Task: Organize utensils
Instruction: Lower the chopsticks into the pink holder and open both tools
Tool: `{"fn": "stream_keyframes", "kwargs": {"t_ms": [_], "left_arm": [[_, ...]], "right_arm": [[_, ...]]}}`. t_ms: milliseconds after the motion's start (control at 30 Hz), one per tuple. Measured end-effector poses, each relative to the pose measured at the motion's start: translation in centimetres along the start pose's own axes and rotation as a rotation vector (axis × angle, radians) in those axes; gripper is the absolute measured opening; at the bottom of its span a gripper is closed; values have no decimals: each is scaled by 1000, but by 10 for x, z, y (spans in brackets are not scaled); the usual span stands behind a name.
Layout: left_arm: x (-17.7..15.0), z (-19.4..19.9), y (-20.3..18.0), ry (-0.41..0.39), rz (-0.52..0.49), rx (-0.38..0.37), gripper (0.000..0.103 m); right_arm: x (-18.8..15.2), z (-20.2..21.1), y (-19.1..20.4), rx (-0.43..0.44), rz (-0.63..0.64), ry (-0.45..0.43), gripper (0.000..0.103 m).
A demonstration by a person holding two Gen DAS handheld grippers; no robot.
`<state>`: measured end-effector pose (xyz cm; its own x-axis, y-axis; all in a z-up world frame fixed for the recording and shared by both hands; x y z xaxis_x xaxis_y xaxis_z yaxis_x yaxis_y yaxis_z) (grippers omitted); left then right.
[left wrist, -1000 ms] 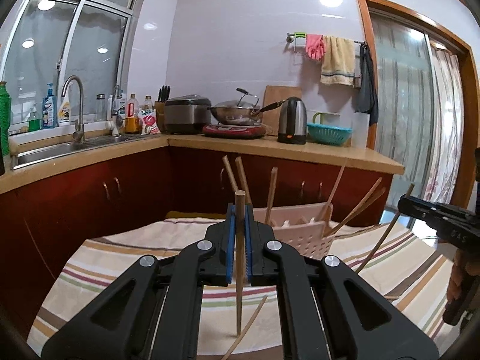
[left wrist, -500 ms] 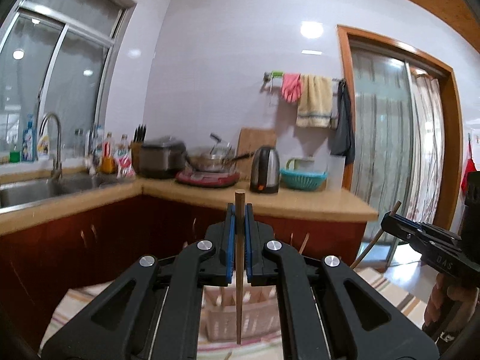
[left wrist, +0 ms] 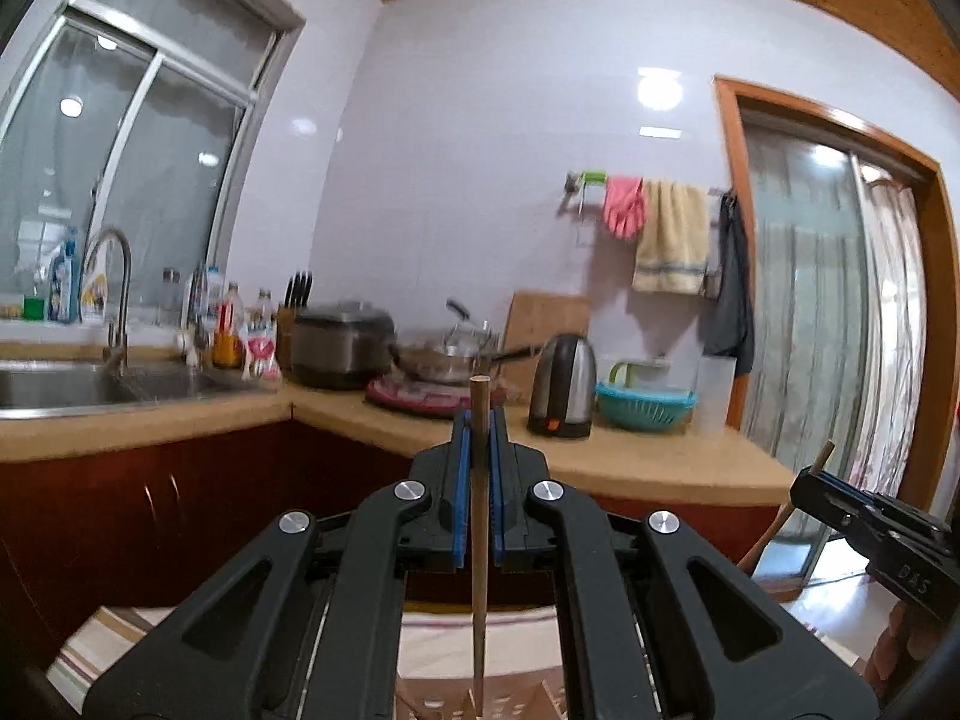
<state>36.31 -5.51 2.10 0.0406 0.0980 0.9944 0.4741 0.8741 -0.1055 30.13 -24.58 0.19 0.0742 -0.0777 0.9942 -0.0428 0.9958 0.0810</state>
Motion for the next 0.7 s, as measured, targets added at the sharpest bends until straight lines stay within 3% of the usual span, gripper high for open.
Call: {"fn": "stream_keyframes", "kwargs": {"t_ms": [333,400,467,533,700], "left_arm": [[-75,-39,23,170,28,34,8],[-82,-40,25,186,26,39,23],[-85,-36,25,186,33,48,58],[-86,-31,25,182,48,36,60],[-80,-6,21,180,52,26,74]], "right_arm": [[-59,-38,0,5,-2,134,7],[-69,-42,1,9,0,168,7],[-73,-41,1,9,-2,178,17],[-73,-37,-1,1,-7,172,34],[-65,-14,-10,-18,-23,153,46]]}}
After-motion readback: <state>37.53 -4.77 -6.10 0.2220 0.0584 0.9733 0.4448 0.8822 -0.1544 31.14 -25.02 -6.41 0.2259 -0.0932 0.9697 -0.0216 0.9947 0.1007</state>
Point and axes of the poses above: each gripper's, at about its wrist camera, not at the fingertips, and z roughly against the way its jaws point, y to its left, x to its top, the point moved 5 cm from there along -z, roughly the way its jaws point, and after that the axes turned 12 degrees about -x, right-handed, at the moved point
